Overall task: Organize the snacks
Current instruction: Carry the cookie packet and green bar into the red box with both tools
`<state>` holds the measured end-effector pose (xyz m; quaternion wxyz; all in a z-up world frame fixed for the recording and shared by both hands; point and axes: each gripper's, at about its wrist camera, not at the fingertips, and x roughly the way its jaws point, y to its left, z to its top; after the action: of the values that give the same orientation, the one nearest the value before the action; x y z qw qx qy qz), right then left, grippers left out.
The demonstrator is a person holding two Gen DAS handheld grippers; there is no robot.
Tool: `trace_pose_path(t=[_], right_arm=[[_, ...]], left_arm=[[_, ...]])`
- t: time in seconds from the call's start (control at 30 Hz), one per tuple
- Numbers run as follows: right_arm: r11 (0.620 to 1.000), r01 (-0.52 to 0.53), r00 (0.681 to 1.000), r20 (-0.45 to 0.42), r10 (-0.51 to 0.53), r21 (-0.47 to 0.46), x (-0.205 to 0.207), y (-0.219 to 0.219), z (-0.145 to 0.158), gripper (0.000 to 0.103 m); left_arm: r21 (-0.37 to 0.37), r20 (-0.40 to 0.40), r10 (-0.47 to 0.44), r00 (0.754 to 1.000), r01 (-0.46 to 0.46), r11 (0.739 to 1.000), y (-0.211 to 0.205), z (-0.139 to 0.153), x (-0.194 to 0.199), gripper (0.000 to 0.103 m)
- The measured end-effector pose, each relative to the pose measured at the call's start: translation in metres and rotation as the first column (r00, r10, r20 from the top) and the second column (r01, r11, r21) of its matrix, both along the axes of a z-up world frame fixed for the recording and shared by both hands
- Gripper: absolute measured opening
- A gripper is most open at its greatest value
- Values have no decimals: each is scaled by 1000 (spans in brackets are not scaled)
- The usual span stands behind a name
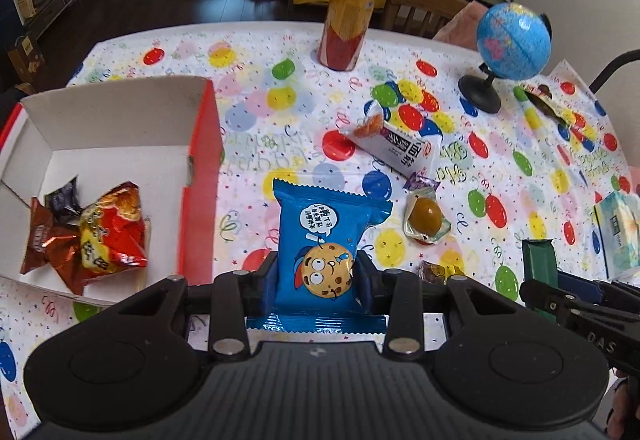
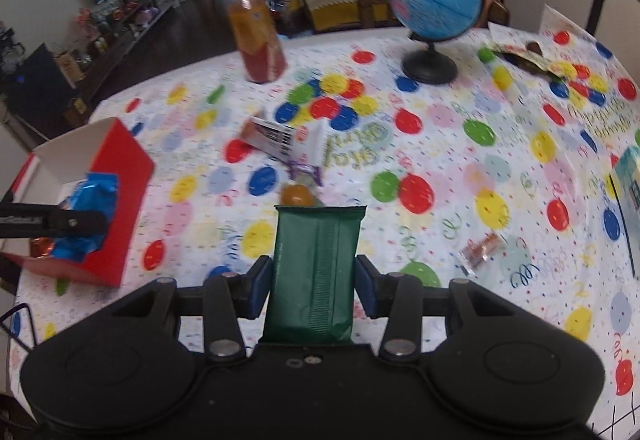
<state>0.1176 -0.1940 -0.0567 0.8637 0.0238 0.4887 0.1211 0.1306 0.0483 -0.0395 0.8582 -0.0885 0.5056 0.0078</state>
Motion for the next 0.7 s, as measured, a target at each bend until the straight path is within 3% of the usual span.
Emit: trace_pose_path(t=[0.33,0.7], right_arm=[[992,-121,991,59,119,29,-10,62,40,42],[973,-229,970,91,227,22,-9,155,53,42]], left_arm=[[-4,57,31,998,-31,1000,49,28,-23,38],[22,88,102,991,-104,994,130,42,-34,38]])
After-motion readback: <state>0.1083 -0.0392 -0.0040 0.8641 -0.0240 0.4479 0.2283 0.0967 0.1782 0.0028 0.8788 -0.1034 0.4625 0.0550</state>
